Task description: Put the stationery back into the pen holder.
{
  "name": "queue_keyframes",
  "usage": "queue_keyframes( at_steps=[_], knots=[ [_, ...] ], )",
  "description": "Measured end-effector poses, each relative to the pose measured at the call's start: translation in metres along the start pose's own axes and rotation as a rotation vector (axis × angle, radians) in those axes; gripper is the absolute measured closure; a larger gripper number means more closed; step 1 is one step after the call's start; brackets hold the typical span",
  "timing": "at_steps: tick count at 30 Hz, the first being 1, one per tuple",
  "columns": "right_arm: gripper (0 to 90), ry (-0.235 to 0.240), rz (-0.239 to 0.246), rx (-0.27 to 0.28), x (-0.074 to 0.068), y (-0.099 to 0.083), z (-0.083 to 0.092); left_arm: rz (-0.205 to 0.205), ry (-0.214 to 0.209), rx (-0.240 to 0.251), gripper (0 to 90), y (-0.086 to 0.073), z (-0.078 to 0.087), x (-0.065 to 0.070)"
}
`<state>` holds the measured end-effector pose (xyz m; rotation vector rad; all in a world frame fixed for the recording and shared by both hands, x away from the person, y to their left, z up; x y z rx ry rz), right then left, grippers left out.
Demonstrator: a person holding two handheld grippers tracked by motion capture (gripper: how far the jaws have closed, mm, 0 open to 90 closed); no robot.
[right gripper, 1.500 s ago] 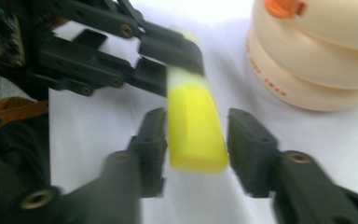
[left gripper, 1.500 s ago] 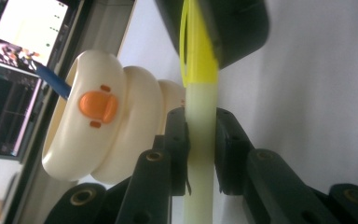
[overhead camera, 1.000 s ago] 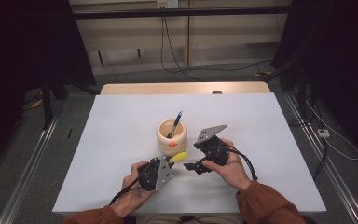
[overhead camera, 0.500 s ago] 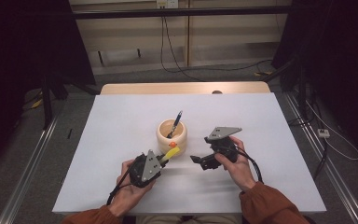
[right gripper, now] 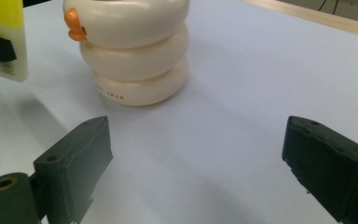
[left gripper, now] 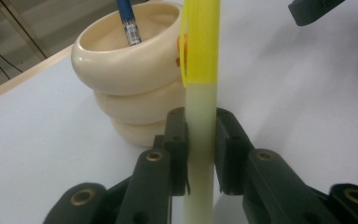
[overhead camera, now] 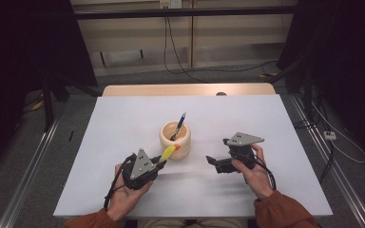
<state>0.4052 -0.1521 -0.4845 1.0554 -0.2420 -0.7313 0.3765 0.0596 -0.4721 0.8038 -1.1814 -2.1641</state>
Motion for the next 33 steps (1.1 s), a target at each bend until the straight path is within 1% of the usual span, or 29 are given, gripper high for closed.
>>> queue_keyframes(
  at_steps=[4, 6, 7, 9, 10, 12, 15, 16, 18, 21, 22, 23, 24, 25, 26, 27, 29, 31, 32, 33],
  knots=[
    [7.9, -0.041, -0.001, 0.041, 0.006, -0.003, 0.013, 0.049, -0.022, 0.013, 77.4, 0.007, 0.006, -0.003],
    [7.4, -0.054, -0.006, 0.056, 0.008, -0.005, 0.019, 0.078, -0.035, 0.02, 77.4, 0.011, 0.008, -0.005],
    [7.3, -0.061, -0.004, 0.061, 0.009, -0.006, 0.022, 0.08, -0.046, 0.014, 77.4, 0.012, 0.009, -0.007],
    [7.0, -0.068, -0.004, 0.065, 0.01, -0.01, 0.027, 0.103, -0.059, 0.026, 77.4, 0.017, 0.012, -0.009],
    [6.8, -0.074, -0.005, 0.063, 0.011, -0.012, 0.03, 0.103, -0.062, 0.023, 77.4, 0.019, 0.013, -0.011],
    [6.8, -0.09, -0.009, 0.061, 0.013, -0.016, 0.037, 0.12, -0.069, 0.036, 77.4, 0.024, 0.016, -0.014],
    [6.8, -0.108, -0.033, 0.062, 0.016, -0.023, 0.046, 0.138, -0.062, 0.049, 77.4, 0.032, 0.019, -0.022],
    [6.8, -0.107, -0.043, 0.058, 0.017, -0.026, 0.049, 0.152, -0.066, 0.052, 77.4, 0.035, 0.02, -0.024],
    [6.8, -0.116, -0.055, 0.065, 0.018, -0.029, 0.055, 0.167, -0.055, 0.065, 77.4, 0.041, 0.019, -0.03],
    [6.8, -0.13, -0.059, 0.069, 0.019, -0.033, 0.062, 0.182, -0.045, 0.066, 77.4, 0.047, 0.016, -0.037],
    [6.8, -0.142, -0.06, 0.07, 0.02, -0.035, 0.064, 0.187, -0.04, 0.067, 77.4, 0.048, 0.015, -0.039],
    [6.9, -0.145, -0.066, 0.076, 0.02, -0.036, 0.066, 0.191, -0.037, 0.07, 77.4, 0.05, 0.013, -0.041],
    [7.0, -0.15, -0.081, 0.077, 0.021, -0.038, 0.067, 0.197, -0.032, 0.071, 77.4, 0.052, 0.012, -0.043],
    [7.2, -0.161, -0.087, 0.073, 0.022, -0.04, 0.068, 0.211, -0.032, 0.074, 77.4, 0.054, 0.01, -0.045],
    [7.2, -0.163, -0.087, 0.083, 0.022, -0.041, 0.069, 0.224, -0.037, 0.075, 77.4, 0.056, 0.009, -0.045],
    [7.2, -0.163, -0.087, 0.092, 0.022, -0.04, 0.07, 0.226, -0.038, 0.076, 77.4, 0.058, 0.007, -0.046],
    [7.2, -0.167, -0.083, 0.099, 0.024, -0.04, 0.072, 0.217, -0.03, 0.079, 77.4, 0.063, 0.004, -0.047],
    [6.6, -0.174, -0.061, 0.095, 0.026, -0.043, 0.073, 0.236, -0.028, 0.091, 77.4, 0.07, 0.0, -0.049],
    [6.6, -0.18, -0.06, 0.092, 0.028, -0.045, 0.073, 0.238, -0.025, 0.095, 77.4, 0.072, -0.001, -0.05],
    [6.2, -0.177, -0.068, 0.09, 0.028, -0.047, 0.073, 0.238, -0.025, 0.095, 77.4, 0.075, -0.004, -0.051]
  ],
)
Point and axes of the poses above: each handheld gripper's, and its own axes: z roughly backward along the jaws, y roughly out of its top, x roughly to its right, the point moved 10 cm from there along -z, roughly forward along the jaws, and after that the axes turned 11 degrees about y, right-handed, at the moved point
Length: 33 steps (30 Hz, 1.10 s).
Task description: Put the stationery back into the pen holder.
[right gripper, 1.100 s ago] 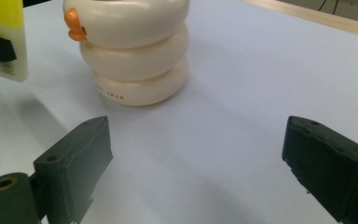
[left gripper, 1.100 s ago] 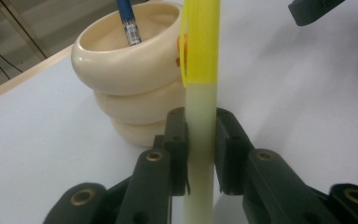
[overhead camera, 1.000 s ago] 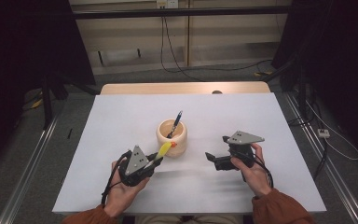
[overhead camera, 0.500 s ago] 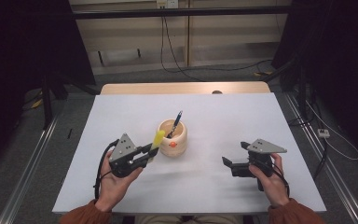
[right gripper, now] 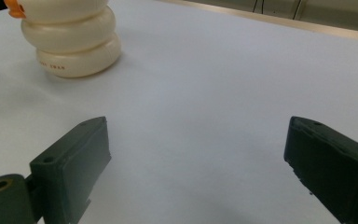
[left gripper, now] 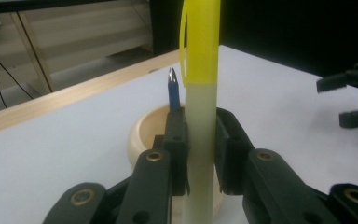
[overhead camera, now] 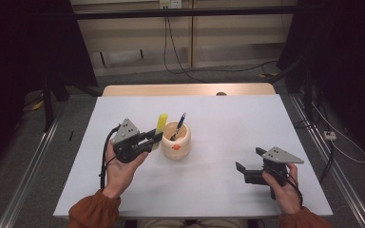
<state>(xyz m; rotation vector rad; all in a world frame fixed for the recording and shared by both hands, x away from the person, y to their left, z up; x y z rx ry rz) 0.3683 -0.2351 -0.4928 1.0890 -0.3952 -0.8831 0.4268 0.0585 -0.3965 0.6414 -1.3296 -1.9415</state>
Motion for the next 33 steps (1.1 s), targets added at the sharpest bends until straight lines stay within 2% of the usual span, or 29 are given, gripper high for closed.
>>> queue_keyframes(
  at_steps=[6, 10, 15, 17, 23, 29, 31, 33],
  knots=[
    [4.3, 0.005, -0.001, 0.018, -0.001, 0.0, 0.003, 0.04, 0.014, 0.026, 77.4, 0.015, -0.017, -0.005],
    [4.3, -0.001, -0.003, 0.025, -0.001, 0.0, 0.004, 0.049, 0.006, 0.034, 77.4, 0.024, -0.028, -0.003],
    [4.0, 0.008, 0.002, 0.024, -0.002, 0.0, 0.003, 0.067, 0.025, 0.05, 77.4, 0.03, -0.043, -0.006],
    [3.8, 0.01, 0.001, 0.023, -0.003, -0.001, 0.003, 0.086, 0.029, 0.044, 77.3, 0.028, -0.048, -0.008],
    [3.6, 0.015, 0.0, 0.021, -0.004, -0.002, 0.001, 0.076, 0.045, 0.034, 77.3, 0.02, -0.06, -0.012],
    [3.6, 0.016, 0.0, 0.02, -0.004, -0.002, 0.0, 0.091, 0.044, 0.019, 77.3, 0.014, -0.074, -0.014],
    [3.5, 0.017, 0.004, 0.022, -0.004, -0.002, 0.0, 0.11, 0.044, 0.014, 77.3, 0.009, -0.079, -0.015],
    [3.5, 0.019, 0.002, 0.022, -0.004, -0.002, 0.0, 0.105, 0.052, 0.009, 77.3, 0.005, -0.082, -0.015]
  ],
)
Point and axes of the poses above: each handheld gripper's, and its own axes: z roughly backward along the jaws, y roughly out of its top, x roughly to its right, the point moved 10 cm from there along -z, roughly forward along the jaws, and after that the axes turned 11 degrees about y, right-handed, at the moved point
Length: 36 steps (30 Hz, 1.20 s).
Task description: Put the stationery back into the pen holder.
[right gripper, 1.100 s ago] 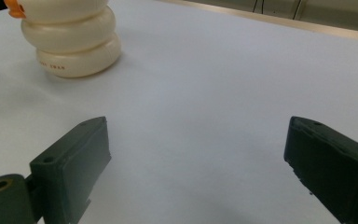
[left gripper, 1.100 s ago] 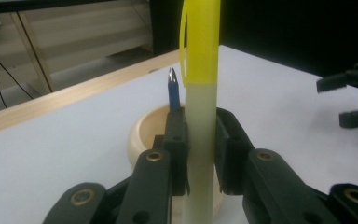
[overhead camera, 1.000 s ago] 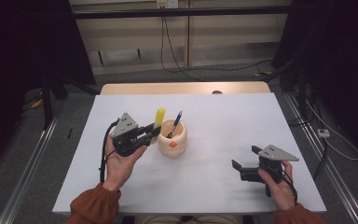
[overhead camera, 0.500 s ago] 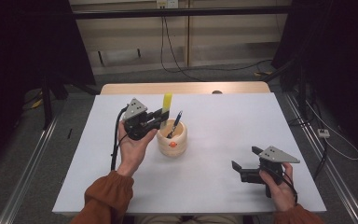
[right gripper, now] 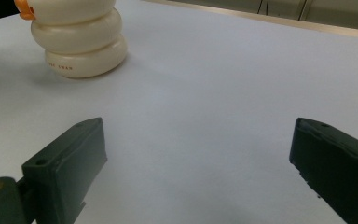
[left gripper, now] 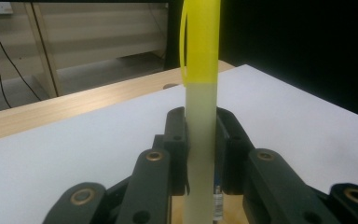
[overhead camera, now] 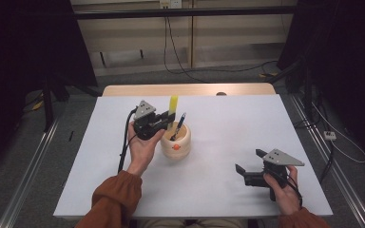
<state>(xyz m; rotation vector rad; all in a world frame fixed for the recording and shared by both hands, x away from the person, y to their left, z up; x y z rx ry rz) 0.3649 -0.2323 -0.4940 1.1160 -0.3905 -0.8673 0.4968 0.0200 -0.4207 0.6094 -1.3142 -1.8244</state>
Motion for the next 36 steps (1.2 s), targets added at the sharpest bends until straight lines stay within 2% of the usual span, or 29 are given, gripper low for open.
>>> queue_keyframes(
  at_steps=[2, 8, 15, 18, 20, 23, 28, 30, 32, 36],
  knots=[
    [3.5, 0.009, -0.012, 0.001, -0.001, 0.0, -0.001, 0.006, -0.009, -0.009, 77.3, -0.004, -0.001, 0.001],
    [3.4, 0.024, -0.005, -0.011, -0.004, -0.001, -0.002, -0.019, -0.01, -0.016, 77.2, -0.009, -0.003, 0.007],
    [3.1, 0.022, -0.011, -0.008, -0.003, -0.001, -0.002, -0.03, -0.013, -0.033, 75.3, -0.015, -0.004, 0.005],
    [3.5, 0.021, -0.01, -0.01, -0.003, -0.001, -0.002, -0.039, -0.013, -0.041, 62.6, -0.015, -0.002, 0.007],
    [3.7, 0.017, -0.004, -0.006, -0.003, -0.001, -0.002, -0.055, 0.001, -0.042, 54.4, -0.014, -0.001, 0.006],
    [3.7, 0.017, -0.006, -0.007, -0.003, -0.001, -0.002, -0.048, 0.012, -0.037, 42.7, -0.012, 0.001, 0.006],
    [3.7, 0.021, -0.008, -0.01, -0.003, -0.001, -0.003, -0.096, 0.017, -0.064, 28.4, -0.014, 0.004, 0.005],
    [3.7, 0.02, -0.008, -0.01, -0.003, -0.001, -0.003, -0.094, 0.036, -0.066, 20.6, -0.014, 0.005, 0.004],
    [3.6, 0.02, -0.007, -0.012, -0.003, -0.001, -0.003, -0.115, 0.042, -0.077, 16.4, -0.015, 0.007, 0.003],
    [3.4, 0.015, -0.008, -0.011, -0.002, -0.001, -0.003, -0.126, 0.031, -0.091, 11.3, -0.016, 0.011, 0.003]
  ],
)
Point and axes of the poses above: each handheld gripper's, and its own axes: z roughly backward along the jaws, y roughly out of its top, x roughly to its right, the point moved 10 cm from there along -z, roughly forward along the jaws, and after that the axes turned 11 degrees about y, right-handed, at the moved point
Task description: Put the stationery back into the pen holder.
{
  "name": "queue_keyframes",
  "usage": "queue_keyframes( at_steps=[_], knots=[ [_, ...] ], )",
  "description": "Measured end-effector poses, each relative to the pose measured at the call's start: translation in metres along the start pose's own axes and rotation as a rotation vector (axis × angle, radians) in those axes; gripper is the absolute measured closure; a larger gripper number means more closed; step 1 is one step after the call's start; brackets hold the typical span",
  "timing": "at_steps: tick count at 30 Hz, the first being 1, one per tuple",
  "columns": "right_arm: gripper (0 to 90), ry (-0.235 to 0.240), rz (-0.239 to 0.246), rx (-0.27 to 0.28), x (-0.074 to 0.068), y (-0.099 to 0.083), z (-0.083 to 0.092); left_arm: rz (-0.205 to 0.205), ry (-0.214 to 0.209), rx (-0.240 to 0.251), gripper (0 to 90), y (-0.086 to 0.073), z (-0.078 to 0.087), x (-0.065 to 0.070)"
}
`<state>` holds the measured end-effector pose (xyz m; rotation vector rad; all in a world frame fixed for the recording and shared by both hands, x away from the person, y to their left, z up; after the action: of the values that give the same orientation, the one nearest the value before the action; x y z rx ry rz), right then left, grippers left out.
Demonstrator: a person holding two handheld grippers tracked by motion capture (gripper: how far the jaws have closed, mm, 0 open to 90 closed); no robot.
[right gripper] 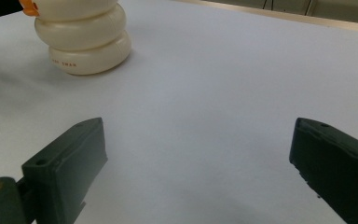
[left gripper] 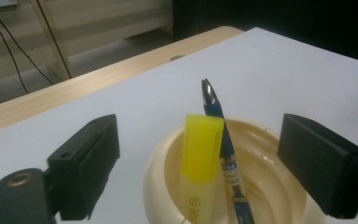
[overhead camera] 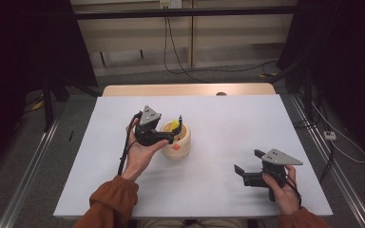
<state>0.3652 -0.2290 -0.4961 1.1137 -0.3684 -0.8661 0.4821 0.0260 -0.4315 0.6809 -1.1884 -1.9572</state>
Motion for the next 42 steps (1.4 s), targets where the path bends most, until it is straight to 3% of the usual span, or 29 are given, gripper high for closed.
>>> queue_keyframes(
  at_steps=[7, 14, 23, 30, 36, 42],
  knots=[
    [3.5, -0.001, 0.005, 0.001, 0.0, 0.0, 0.0, -0.003, -0.018, -0.041, 7.0, -0.004, 0.01, 0.001],
    [3.6, -0.005, 0.006, 0.007, 0.0, 0.001, 0.001, -0.046, -0.023, -0.061, 6.6, -0.013, 0.021, 0.0],
    [3.7, -0.008, 0.009, 0.004, 0.001, 0.0, 0.001, -0.023, -0.052, -0.048, 6.4, -0.02, 0.036, 0.0],
    [3.7, -0.017, 0.002, 0.012, 0.002, 0.001, 0.003, -0.036, -0.03, -0.036, 6.2, -0.025, 0.055, 0.003],
    [3.8, -0.012, 0.01, 0.007, 0.001, 0.001, 0.002, -0.012, -0.021, -0.029, 6.3, -0.031, 0.067, -0.001],
    [3.8, -0.014, 0.006, 0.004, 0.002, 0.0, 0.002, -0.027, -0.007, -0.054, 6.3, -0.041, 0.077, -0.008]
  ],
)
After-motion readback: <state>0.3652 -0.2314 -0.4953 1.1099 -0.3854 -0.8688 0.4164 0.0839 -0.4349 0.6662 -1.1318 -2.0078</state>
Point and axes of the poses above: each handheld gripper's, and its own axes: z roughly backward along the jaws, y roughly out of its top, x roughly to its right, the point moved 10 cm from there along -z, roughly forward along the jaws, and after that the axes turned 11 degrees about y, right-handed, at the moved point
